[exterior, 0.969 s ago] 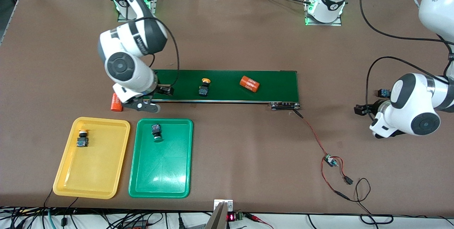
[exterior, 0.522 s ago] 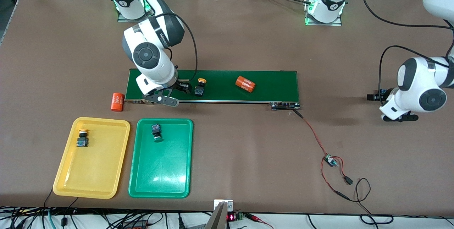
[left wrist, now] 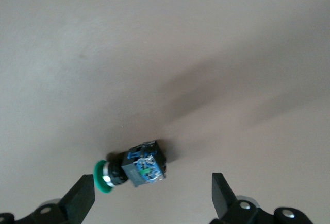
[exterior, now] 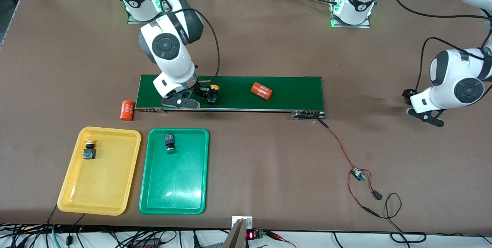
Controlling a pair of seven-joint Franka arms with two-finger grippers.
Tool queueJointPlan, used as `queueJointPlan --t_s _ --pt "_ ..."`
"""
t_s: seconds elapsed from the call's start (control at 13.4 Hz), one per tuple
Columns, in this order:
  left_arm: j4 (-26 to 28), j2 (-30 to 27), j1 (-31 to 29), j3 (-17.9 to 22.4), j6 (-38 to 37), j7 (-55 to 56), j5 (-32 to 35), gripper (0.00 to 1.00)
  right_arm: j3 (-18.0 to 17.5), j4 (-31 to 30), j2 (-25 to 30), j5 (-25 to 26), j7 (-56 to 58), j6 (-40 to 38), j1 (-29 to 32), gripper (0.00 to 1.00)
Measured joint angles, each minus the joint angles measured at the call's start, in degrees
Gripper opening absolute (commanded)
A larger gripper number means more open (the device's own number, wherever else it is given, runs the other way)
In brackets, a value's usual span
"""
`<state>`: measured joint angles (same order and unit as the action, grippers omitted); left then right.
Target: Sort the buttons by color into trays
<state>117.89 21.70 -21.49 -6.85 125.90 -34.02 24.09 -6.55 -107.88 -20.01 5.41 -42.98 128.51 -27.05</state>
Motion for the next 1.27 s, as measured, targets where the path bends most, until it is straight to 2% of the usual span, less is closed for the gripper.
queueJointPlan --t_s 0.3,0.52,0.6,0.82,1.04,1.19,1.27 --pt "2.35 -0.29 -1.31 0.56 1.71 -18.75 0.0 1.0 -1.23 -2.72 0.21 2.35 -0.03 0.82 -0.11 1.0" --pt "4.6 -0.29 -3.29 0.95 8.61 -32.36 0.01 1.0 -1.55 -5.4 0.21 2.75 -0.04 4.17 -0.04 1.0" --pt "5.38 -0.28 -3.71 1.03 11.22 -35.72 0.14 0.95 -1.52 -6.09 0.21 2.8 -0.04 5.14 0.02 1.0" --pt "8.1 -0.1 -3.95 1.63 17.36 -40.18 5.48 0.9 -1.47 -8.01 0.21 2.93 -0.04 8.27 0.37 1.0" --pt "9.64 -0.05 -4.16 2.34 18.29 -42.07 8.55 0.89 -1.39 -9.31 0.19 3.09 -0.04 9.95 1.26 1.0" --pt "10.33 0.3 -4.31 2.83 19.95 -42.59 12.29 0.79 -1.38 -9.75 0.07 3.83 -0.04 10.41 1.84 1.0" --pt "10.49 0.72 -4.45 3.21 21.05 -42.66 14.04 0.68 -1.38 -9.98 -0.04 4.17 -0.04 10.71 2.09 0.99"
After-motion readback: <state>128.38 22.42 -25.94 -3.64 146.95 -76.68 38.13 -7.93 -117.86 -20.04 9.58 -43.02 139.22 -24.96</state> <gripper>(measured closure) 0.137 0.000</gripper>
